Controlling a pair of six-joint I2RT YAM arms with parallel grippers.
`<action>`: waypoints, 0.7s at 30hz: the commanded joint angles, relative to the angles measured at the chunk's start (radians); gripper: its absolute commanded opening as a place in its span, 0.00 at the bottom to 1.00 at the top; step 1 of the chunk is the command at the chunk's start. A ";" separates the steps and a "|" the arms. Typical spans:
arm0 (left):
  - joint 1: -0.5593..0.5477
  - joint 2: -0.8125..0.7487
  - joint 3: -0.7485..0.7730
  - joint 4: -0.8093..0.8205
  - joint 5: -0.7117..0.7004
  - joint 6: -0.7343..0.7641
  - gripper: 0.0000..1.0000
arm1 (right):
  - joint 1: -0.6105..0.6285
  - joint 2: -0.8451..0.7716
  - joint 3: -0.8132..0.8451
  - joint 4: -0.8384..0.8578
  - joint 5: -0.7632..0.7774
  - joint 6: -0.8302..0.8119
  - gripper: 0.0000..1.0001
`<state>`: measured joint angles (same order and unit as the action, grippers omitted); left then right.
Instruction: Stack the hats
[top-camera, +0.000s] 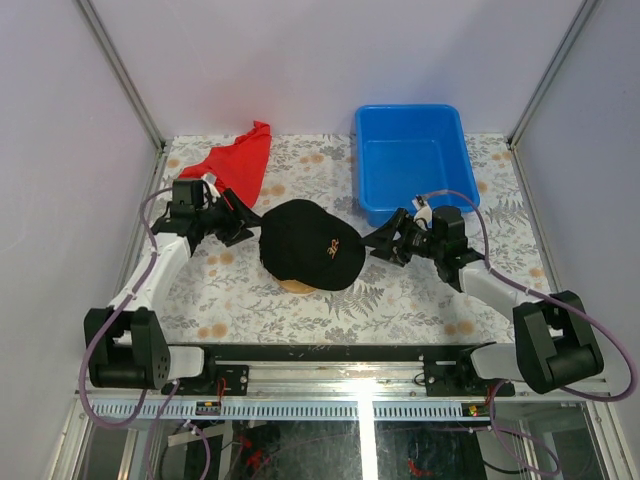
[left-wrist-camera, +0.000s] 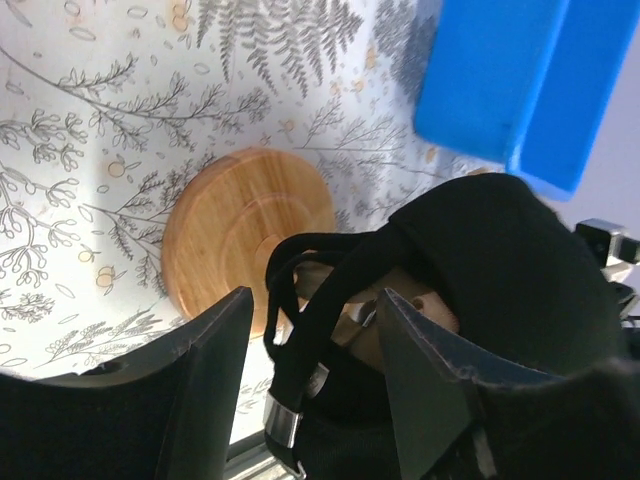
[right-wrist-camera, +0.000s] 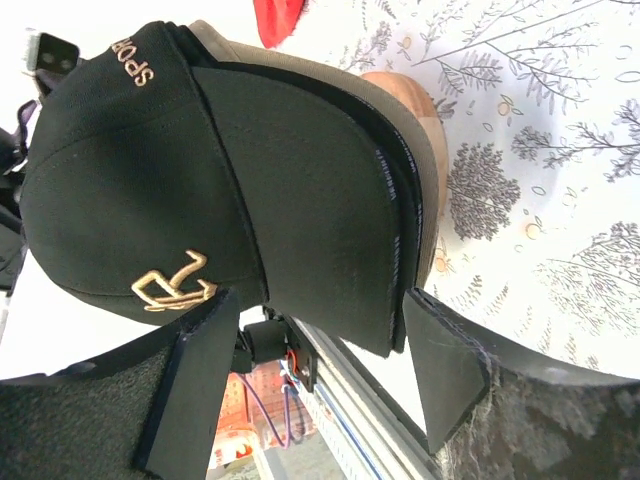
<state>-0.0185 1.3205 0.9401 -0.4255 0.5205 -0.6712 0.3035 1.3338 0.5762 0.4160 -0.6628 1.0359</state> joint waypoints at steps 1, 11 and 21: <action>0.017 -0.060 -0.016 0.112 0.031 -0.048 0.52 | -0.030 -0.058 0.053 -0.105 0.028 -0.096 0.74; 0.131 -0.181 0.019 -0.081 -0.170 0.030 0.56 | -0.162 -0.134 0.087 -0.288 0.014 -0.220 0.77; 0.214 -0.193 0.118 -0.153 -0.372 -0.017 1.00 | -0.167 -0.207 0.273 -0.674 0.225 -0.442 0.99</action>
<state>0.1722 1.1481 1.0264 -0.5674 0.2340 -0.6464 0.1390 1.1709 0.7406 -0.0742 -0.5648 0.7292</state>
